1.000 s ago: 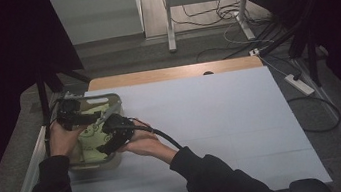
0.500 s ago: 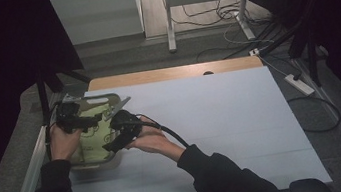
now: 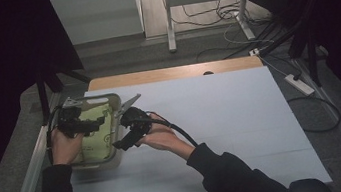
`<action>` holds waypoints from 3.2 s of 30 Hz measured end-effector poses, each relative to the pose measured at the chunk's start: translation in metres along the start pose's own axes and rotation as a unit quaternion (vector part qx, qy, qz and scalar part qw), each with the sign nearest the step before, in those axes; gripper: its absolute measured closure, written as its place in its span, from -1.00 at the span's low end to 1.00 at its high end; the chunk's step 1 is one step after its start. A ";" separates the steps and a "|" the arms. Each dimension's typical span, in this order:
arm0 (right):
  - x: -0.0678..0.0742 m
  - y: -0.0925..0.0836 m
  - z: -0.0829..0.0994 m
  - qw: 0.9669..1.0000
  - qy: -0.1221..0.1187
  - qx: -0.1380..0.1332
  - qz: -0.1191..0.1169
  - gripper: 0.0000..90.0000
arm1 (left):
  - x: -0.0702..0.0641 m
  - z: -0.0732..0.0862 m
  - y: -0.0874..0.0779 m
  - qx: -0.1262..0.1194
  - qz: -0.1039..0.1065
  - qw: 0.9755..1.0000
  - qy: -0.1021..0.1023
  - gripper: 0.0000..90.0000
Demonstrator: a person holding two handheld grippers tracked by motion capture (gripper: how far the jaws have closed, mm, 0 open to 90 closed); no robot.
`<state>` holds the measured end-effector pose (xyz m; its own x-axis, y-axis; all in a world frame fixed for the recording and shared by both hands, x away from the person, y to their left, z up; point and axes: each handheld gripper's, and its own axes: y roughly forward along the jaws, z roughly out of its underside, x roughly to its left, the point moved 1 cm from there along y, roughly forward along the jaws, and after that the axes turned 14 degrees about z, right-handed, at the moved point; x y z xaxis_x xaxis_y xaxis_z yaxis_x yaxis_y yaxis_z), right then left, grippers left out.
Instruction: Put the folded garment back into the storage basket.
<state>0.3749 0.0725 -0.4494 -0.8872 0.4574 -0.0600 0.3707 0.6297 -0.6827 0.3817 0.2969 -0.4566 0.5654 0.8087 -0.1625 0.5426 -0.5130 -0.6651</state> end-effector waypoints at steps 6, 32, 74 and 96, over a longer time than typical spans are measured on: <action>-0.012 -0.008 0.007 1.000 0.009 0.002 0.008 -0.87 | -0.008 0.000 -0.001 -0.006 0.011 1.000 0.008 -1.00; -0.044 -0.046 0.049 0.999 0.028 0.001 0.021 -0.99 | -0.045 0.008 -0.001 -0.011 0.037 0.999 0.035 -1.00; -0.071 -0.113 0.108 0.997 0.061 -0.008 0.045 -1.00 | -0.086 0.029 -0.015 -0.015 0.049 0.998 0.038 -1.00; -0.077 -0.150 0.143 0.995 0.070 -0.015 0.075 -1.00 | -0.103 0.045 -0.025 -0.024 0.054 0.997 0.050 -1.00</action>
<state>0.3482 -0.1468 -0.4464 -0.7759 0.6284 -0.0564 0.5051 0.5652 -0.6522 0.2819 0.2396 -0.4559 0.6807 0.7157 -0.1561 0.5023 -0.6112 -0.6117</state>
